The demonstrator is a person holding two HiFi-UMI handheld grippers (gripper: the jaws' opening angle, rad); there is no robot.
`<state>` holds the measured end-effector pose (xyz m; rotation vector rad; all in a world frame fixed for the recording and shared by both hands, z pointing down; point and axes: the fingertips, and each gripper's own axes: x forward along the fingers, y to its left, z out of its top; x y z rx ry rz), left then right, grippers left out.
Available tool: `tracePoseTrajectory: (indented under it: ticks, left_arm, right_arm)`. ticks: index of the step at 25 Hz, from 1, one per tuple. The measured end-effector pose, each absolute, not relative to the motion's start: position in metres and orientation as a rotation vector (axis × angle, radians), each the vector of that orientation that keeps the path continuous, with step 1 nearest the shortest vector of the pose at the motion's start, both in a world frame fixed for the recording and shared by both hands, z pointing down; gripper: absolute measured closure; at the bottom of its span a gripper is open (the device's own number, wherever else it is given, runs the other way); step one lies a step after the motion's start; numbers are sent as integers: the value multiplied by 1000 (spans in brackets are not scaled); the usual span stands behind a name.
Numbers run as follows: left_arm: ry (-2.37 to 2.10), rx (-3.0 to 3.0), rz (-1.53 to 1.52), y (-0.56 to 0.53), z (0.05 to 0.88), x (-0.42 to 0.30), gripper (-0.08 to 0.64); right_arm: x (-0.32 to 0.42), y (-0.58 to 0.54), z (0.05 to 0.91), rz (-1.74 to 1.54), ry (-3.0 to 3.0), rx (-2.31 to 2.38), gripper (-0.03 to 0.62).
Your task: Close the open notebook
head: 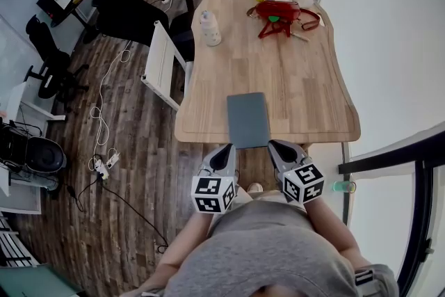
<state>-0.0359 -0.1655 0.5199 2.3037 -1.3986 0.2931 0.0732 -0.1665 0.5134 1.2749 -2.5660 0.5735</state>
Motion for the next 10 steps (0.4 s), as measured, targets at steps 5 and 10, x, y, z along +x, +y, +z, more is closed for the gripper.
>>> tracePoseTrajectory:
  ticks: [5,10]
  left_arm:
    - [-1396,2302,301,-164,522,-36,557]
    - [-1395,2301,305,-163,520,-38,557]
  right_arm:
    - [75,-167,513,584,-2568,1289,592]
    - [73,-166,511,586,-2572,1291,591]
